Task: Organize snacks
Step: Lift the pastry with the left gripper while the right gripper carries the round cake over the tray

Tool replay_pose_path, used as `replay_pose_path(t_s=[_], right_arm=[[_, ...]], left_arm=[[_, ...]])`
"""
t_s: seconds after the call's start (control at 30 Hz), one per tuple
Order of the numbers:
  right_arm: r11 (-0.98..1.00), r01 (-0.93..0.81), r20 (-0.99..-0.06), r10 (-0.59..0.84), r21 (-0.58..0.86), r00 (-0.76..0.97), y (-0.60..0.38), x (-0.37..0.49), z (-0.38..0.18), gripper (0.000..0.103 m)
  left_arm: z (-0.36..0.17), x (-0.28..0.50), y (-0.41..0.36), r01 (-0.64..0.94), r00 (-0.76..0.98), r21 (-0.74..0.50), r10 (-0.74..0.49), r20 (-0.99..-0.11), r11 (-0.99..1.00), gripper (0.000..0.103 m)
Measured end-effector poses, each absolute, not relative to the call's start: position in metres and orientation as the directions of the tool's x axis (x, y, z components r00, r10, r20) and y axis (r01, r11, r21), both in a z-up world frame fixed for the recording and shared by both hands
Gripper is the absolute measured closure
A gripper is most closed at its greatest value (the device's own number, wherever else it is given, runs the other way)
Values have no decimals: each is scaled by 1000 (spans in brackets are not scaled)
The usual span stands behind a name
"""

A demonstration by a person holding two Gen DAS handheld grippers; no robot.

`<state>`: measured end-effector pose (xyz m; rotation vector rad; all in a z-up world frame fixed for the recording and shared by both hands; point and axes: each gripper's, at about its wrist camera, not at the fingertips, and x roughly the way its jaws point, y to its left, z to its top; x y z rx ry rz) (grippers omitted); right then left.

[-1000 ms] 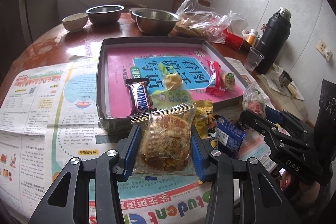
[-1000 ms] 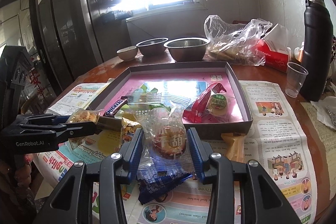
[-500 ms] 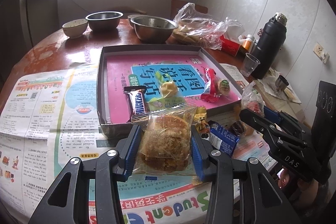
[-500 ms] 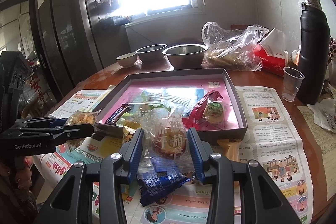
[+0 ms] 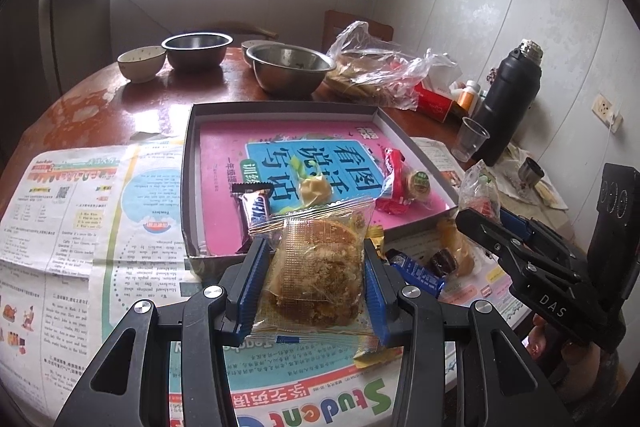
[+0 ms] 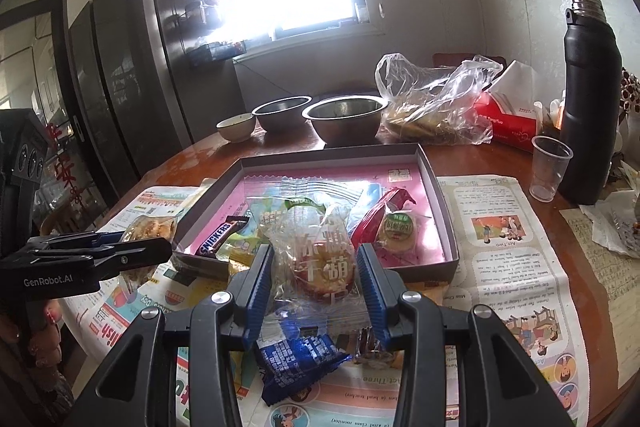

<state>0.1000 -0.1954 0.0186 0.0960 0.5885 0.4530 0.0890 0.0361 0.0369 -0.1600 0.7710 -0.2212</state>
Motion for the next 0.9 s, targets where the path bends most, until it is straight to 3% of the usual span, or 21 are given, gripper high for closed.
replay_pose_path(t_s=[0.9], right_arm=[[914, -336, -475, 404, 226, 781, -215, 128, 37, 60]], left_arm=[[49, 112, 64, 69, 758, -287, -238, -608, 955, 57]])
